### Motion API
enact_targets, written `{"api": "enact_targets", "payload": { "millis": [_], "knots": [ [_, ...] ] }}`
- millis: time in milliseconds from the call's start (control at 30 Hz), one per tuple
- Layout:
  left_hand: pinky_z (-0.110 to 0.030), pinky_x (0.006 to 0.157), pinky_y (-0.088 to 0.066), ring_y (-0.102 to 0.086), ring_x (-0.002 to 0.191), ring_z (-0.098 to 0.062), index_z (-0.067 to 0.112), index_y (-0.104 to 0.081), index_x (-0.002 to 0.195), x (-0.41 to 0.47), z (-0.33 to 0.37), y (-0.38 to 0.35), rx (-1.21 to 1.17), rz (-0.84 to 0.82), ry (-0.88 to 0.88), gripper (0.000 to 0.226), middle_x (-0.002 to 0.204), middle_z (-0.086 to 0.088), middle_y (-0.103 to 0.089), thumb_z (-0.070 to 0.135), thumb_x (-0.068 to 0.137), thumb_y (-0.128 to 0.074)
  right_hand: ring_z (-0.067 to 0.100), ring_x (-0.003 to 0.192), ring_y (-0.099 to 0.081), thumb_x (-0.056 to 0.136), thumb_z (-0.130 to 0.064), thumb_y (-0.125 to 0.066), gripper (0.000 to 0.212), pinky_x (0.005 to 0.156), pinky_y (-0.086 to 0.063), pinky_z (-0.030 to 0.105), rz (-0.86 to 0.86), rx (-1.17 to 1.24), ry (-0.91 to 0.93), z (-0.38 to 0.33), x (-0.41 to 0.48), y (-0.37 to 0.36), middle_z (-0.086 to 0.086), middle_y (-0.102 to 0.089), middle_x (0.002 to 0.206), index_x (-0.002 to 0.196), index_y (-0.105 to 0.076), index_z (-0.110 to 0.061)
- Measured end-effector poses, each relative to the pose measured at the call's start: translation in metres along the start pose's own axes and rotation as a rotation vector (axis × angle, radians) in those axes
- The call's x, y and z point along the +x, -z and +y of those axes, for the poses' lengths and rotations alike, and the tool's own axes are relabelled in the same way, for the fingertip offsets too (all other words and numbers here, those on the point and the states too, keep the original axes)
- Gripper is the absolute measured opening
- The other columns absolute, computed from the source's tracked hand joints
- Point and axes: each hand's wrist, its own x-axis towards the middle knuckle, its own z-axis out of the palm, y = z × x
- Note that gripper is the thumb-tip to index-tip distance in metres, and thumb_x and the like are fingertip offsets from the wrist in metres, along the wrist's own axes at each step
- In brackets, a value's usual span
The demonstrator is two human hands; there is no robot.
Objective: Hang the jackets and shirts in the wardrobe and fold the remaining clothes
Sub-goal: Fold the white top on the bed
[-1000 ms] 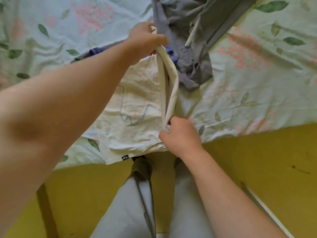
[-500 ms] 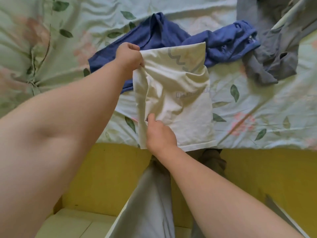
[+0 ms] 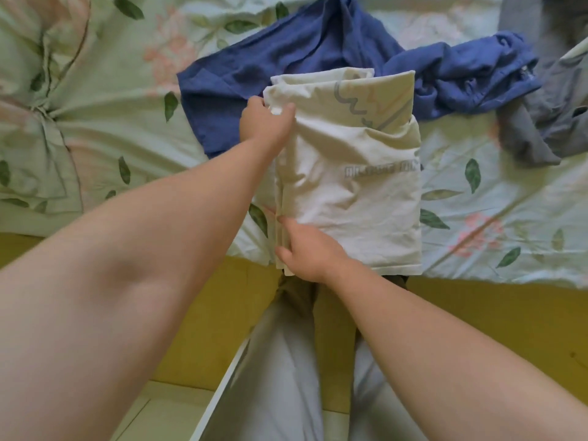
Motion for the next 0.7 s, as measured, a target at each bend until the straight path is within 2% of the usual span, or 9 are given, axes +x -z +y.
{"api": "enact_targets", "payload": {
  "millis": [100, 200, 267, 333, 400, 467, 533, 633, 700],
  "knots": [
    [-0.033, 0.081, -0.047, -0.060, 0.105, -0.025, 0.010, -0.057, 0.120, 0.001, -0.003, -0.001, -0.010, -0.006, -0.048, 0.037, 0.117, -0.003, -0.065, 0.034, 0.092, -0.060, 0.018, 0.095, -0.061, 0.100, -0.035, -0.049, 0.034, 0.075, -0.053, 0.040, 0.390, 0.081, -0.012, 0.019, 0.002, 0.045, -0.007, -0.063, 0.101, 0.134, -0.050, -0.028],
    [-0.037, 0.079, -0.049, -0.058, 0.093, -0.025, 0.015, -0.055, 0.098, 0.007, 0.001, 0.002, -0.021, 0.006, -0.041, 0.013, 0.101, -0.003, -0.064, 0.028, 0.095, -0.055, 0.028, 0.103, -0.055, 0.091, -0.018, -0.053, 0.034, 0.081, -0.049, 0.043, 0.823, 0.092, -0.074, 0.044, 0.011, 0.114, 0.007, -0.056, 0.113, 0.125, -0.059, -0.016],
    [-0.046, 0.082, -0.055, -0.054, 0.083, -0.026, 0.019, -0.047, 0.081, 0.009, 0.006, 0.004, -0.113, -0.018, 0.013, 0.018, 0.084, 0.000, -0.057, 0.027, 0.094, -0.056, 0.035, 0.112, -0.049, 0.083, -0.016, -0.053, 0.042, 0.092, -0.045, 0.046, 0.963, -0.035, -0.168, 0.057, 0.020, 0.160, 0.014, -0.050, 0.122, 0.125, -0.059, -0.017],
    [-0.048, 0.086, -0.059, -0.061, 0.085, -0.027, 0.021, -0.049, 0.078, 0.008, 0.011, 0.007, -0.220, -0.041, 0.078, 0.019, 0.086, -0.001, -0.061, 0.028, 0.093, -0.059, 0.034, 0.119, -0.042, 0.079, -0.020, -0.055, 0.046, 0.100, -0.040, 0.047, 0.881, -0.138, -0.208, 0.064, 0.028, 0.195, 0.012, -0.043, 0.129, 0.124, -0.057, -0.028],
    [-0.049, 0.087, -0.060, -0.068, 0.098, -0.028, 0.022, -0.059, 0.087, 0.007, 0.015, 0.009, -0.317, -0.057, 0.137, 0.007, 0.101, -0.004, -0.069, 0.027, 0.091, -0.061, 0.033, 0.126, -0.038, 0.082, -0.022, -0.058, 0.044, 0.103, -0.038, 0.046, 0.670, -0.172, -0.163, 0.072, 0.035, 0.220, 0.009, -0.039, 0.133, 0.124, -0.057, -0.035],
    [-0.048, 0.087, -0.061, -0.068, 0.102, -0.028, 0.021, -0.065, 0.097, 0.007, 0.019, 0.011, -0.391, -0.080, 0.182, 0.007, 0.106, -0.004, -0.070, 0.025, 0.091, -0.064, 0.033, 0.126, -0.041, 0.086, -0.022, -0.061, 0.045, 0.098, -0.042, 0.041, 0.475, -0.214, -0.122, 0.081, 0.041, 0.237, 0.008, -0.039, 0.136, 0.129, -0.055, -0.036],
    [-0.049, 0.087, -0.061, -0.069, 0.102, -0.026, 0.020, -0.067, 0.106, 0.007, 0.023, 0.011, -0.441, -0.109, 0.203, 0.013, 0.107, -0.002, -0.071, 0.024, 0.094, -0.065, 0.031, 0.123, -0.046, 0.087, -0.019, -0.063, 0.050, 0.088, -0.043, 0.035, 0.349, -0.236, -0.097, 0.084, 0.044, 0.250, 0.007, -0.040, 0.137, 0.132, -0.054, -0.038],
    [-0.049, 0.085, -0.061, -0.068, 0.103, -0.028, 0.021, -0.067, 0.112, 0.006, 0.027, 0.011, -0.518, -0.152, 0.256, 0.014, 0.111, -0.004, -0.071, 0.026, 0.098, -0.064, 0.019, 0.115, -0.043, 0.084, -0.010, -0.061, 0.061, 0.082, -0.045, 0.032, 0.232, -0.217, -0.047, 0.080, 0.045, 0.264, -0.002, -0.041, 0.134, 0.131, -0.055, -0.049],
    [-0.043, 0.080, -0.061, -0.067, 0.101, -0.026, 0.023, -0.066, 0.112, 0.006, 0.027, 0.012, -0.556, -0.167, 0.283, 0.013, 0.112, -0.002, -0.070, 0.026, 0.100, -0.063, 0.016, 0.110, -0.045, 0.086, -0.006, -0.056, 0.061, 0.080, -0.045, 0.029, 0.186, -0.227, -0.011, 0.077, 0.045, 0.268, -0.006, -0.045, 0.127, 0.126, -0.056, -0.052]
  ]
}}
